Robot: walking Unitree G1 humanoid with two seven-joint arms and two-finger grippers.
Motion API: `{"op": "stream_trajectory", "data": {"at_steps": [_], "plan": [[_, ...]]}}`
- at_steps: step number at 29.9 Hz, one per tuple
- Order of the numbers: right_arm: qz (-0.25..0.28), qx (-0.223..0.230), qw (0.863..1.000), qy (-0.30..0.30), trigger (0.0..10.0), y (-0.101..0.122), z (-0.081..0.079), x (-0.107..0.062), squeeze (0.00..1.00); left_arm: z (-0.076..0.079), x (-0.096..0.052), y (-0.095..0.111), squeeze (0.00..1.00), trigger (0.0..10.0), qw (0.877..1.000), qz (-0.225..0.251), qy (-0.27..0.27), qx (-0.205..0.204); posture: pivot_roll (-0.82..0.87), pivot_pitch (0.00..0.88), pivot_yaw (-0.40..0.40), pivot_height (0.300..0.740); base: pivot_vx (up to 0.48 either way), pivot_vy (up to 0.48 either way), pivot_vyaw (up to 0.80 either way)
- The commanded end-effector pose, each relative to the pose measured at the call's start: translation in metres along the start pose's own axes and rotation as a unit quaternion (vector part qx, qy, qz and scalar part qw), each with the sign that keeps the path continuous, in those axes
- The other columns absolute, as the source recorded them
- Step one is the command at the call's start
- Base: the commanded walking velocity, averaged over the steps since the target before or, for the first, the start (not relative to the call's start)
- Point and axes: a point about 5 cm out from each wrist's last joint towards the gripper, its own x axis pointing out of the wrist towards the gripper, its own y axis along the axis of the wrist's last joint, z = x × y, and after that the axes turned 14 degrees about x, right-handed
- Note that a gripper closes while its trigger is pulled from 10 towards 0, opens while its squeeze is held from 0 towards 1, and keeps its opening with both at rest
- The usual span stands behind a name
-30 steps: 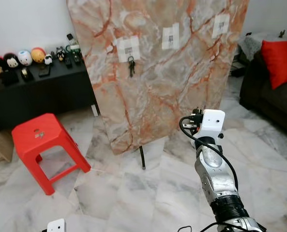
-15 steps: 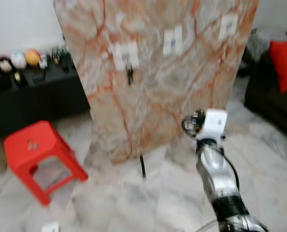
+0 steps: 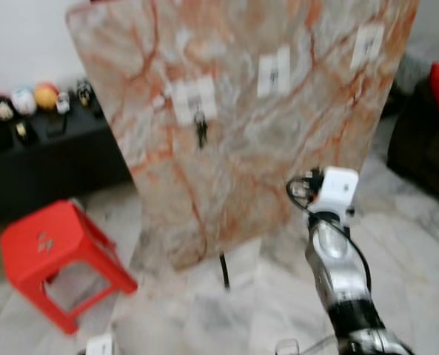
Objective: Hang keys on a hook
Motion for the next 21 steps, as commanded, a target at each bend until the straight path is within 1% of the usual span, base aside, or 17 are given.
{"op": "stream_trajectory", "data": {"at_steps": [1, 3, 6, 9, 10, 11, 15, 18, 21], "plan": [[0.012, -0.001, 1.000, -0.021, 10.0, 0.005, 0.007, 0.003, 0.00, 0.001, -0.001, -0.006, 0.00, 10.0, 1.000, -0.008, -0.002, 0.010, -0.16, 0.000, 0.077, 0.740, 0.319, 0.000, 0.00], [0.014, -0.003, 0.999, -0.030, 10.0, 0.006, 0.009, 0.004, 0.00, 0.000, -0.002, -0.008, 0.00, 10.0, 1.000, -0.010, -0.002, 0.010, -0.16, 0.000, 0.075, 0.740, 0.317, 0.000, 0.00], [0.016, -0.003, 0.999, -0.031, 10.0, 0.007, 0.010, 0.005, 0.00, -0.005, -0.003, -0.011, 0.00, 10.0, 1.000, -0.011, 0.001, 0.009, -0.16, 0.000, 0.073, 0.740, 0.316, 0.000, 0.00], [0.017, -0.004, 0.999, -0.033, 10.0, 0.007, 0.010, 0.005, 0.00, -0.015, -0.005, -0.013, 0.00, 10.0, 1.000, -0.010, 0.006, 0.008, -0.16, 0.000, 0.068, 0.740, 0.319, 0.000, 0.00], [0.017, -0.004, 0.999, -0.034, 10.0, 0.008, 0.011, 0.006, 0.00, -0.024, -0.007, -0.012, 0.00, 10.0, 1.000, -0.008, 0.011, 0.006, -0.16, 0.000, 0.066, 0.740, 0.319, 0.000, 0.00], [0.017, -0.004, 0.999, -0.035, 10.0, 0.008, 0.011, 0.006, 0.00, -0.027, -0.007, -0.012, 0.00, 10.0, 1.000, -0.008, 0.013, 0.006, -0.16, 0.000, 0.066, 0.740, 0.319, 0.000, 0.00], [0.017, -0.005, 0.999, -0.036, 10.0, 0.007, 0.011, 0.006, 0.00, -0.037, -0.010, -0.015, 0.00, 10.0, 1.000, -0.012, 0.019, 0.004, -0.16, 0.000, 0.063, 0.740, 0.316, 0.000, 0.00], [0.016, -0.005, 0.999, -0.034, 10.0, 0.007, 0.011, 0.006, 0.00, -0.039, -0.012, -0.019, 0.00, 10.0, 1.000, -0.018, 0.020, 0.003, -0.16, 0.000, 0.059, 0.740, 0.317, 0.000, 0.00], [0.015, -0.006, 0.999, -0.033, 10.0, 0.007, 0.010, 0.005, 0.00, -0.036, -0.011, -0.020, 0.00, 10.0, 1.000, -0.020, 0.018, 0.003, -0.16, 0.000, 0.057, 0.740, 0.312, 0.000, 0.00]]}}
